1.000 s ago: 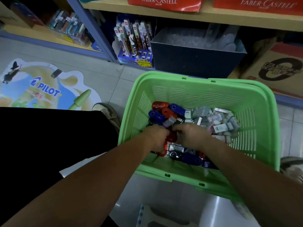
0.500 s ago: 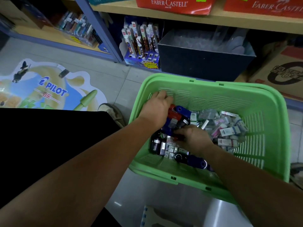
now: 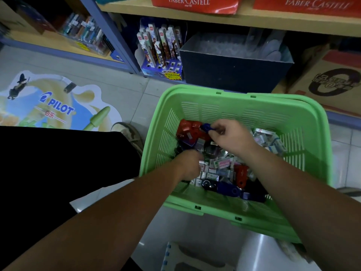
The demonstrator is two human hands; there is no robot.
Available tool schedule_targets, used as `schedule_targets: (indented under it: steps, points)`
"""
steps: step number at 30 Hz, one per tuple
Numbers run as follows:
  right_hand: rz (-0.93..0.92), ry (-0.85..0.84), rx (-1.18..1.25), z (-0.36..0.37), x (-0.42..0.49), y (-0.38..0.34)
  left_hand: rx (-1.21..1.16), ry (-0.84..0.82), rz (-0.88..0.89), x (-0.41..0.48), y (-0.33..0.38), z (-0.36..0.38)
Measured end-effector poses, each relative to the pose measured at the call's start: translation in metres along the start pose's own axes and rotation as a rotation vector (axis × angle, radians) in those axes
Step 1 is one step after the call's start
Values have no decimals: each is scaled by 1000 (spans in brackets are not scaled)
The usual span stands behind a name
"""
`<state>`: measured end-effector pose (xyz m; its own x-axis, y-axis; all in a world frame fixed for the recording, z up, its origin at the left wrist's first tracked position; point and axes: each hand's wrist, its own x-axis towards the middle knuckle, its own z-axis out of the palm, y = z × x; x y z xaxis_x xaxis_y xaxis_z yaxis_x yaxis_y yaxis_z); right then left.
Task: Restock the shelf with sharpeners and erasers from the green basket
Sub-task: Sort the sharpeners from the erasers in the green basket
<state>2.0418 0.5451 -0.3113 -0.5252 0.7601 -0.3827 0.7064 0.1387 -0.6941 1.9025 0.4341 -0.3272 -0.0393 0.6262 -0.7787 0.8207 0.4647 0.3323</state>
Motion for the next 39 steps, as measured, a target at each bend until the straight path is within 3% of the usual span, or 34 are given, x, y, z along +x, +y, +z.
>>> schedule_targets:
  steps: [6, 9, 11, 18, 22, 30, 34, 39]
  points:
    - [-129, -125, -439, 18, -23, 55, 138, -23, -23, -2, -12, 5]
    - [-179, -174, -559, 27, -26, 64, -126, -34, -14, 4, -11, 1]
    - [-167, -187, -564, 30, -27, 65, -237, -72, -33, 12, -12, -4]
    - [-157, -262, -676, 31, -31, 61, -246, -166, -52, 26, -10, -3]
    - [-123, -258, -668, 34, -29, 57, -197, -82, -35, 30, -16, -5]
    - [-103, -223, -607, 34, -23, 59, -99, -152, -39, 44, -10, -10]
    - [-121, -207, -590, 32, -26, 62, 63, -268, -67, 45, -9, -2]
    - [-161, -182, -630, 26, -27, 61, 200, -293, 27, 46, -5, -7]
